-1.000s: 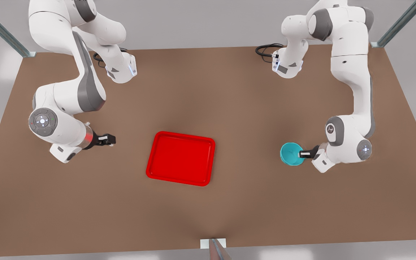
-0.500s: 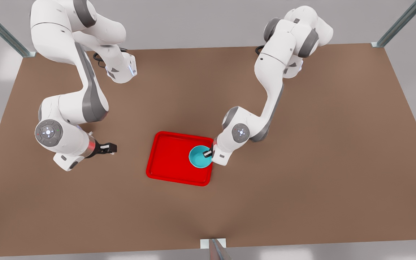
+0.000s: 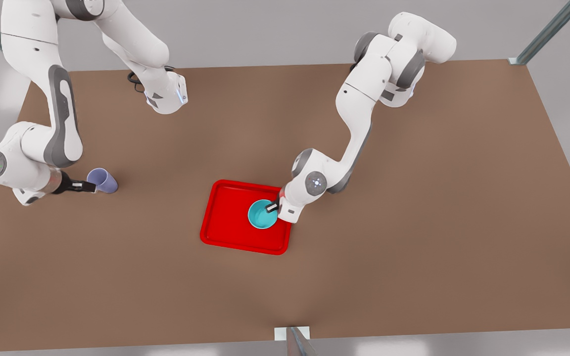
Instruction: Place the bowl on the tray with the left arm and the cup on the tray with the right arm
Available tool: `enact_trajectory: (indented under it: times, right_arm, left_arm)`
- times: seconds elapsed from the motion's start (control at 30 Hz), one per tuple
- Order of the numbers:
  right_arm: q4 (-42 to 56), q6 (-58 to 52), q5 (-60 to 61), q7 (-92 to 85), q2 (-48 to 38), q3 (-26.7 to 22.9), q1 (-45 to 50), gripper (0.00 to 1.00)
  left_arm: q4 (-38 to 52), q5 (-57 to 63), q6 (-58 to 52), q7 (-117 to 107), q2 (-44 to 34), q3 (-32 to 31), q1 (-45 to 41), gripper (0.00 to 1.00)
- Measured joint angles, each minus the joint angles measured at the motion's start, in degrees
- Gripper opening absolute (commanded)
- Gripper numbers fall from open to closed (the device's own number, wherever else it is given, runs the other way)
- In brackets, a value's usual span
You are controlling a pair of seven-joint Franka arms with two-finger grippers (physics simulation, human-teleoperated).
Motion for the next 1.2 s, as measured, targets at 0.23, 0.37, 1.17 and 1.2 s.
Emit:
enact_trajectory:
  times: [0.23, 0.37, 1.17, 1.2]
  right_arm:
    - [-5.7, 1.7, 0.0, -6.9, -4.1, 0.0, -2.7, 1.00]
    - [-9.6, 4.0, 0.0, -9.3, -5.7, 0.0, -4.4, 1.00]
    - [-15.5, 10.5, -1.4, 5.9, -0.6, -0.1, -7.9, 1.00]
    - [-15.5, 10.6, -1.5, 5.9, -0.6, -0.1, -7.8, 1.00]
  left_arm:
    - [0.4, 1.6, -0.6, 1.2, -1.9, 1.0, 1.3, 1.00]
    - [0.6, 2.3, -20.4, 1.7, -11.7, 20.6, 1.4, 1.00]
    - [-10.4, 29.6, -39.1, 51.0, -38.1, 11.6, 25.3, 1.00]
    - [-10.4, 29.7, -39.1, 51.0, -38.1, 11.6, 24.8, 1.00]
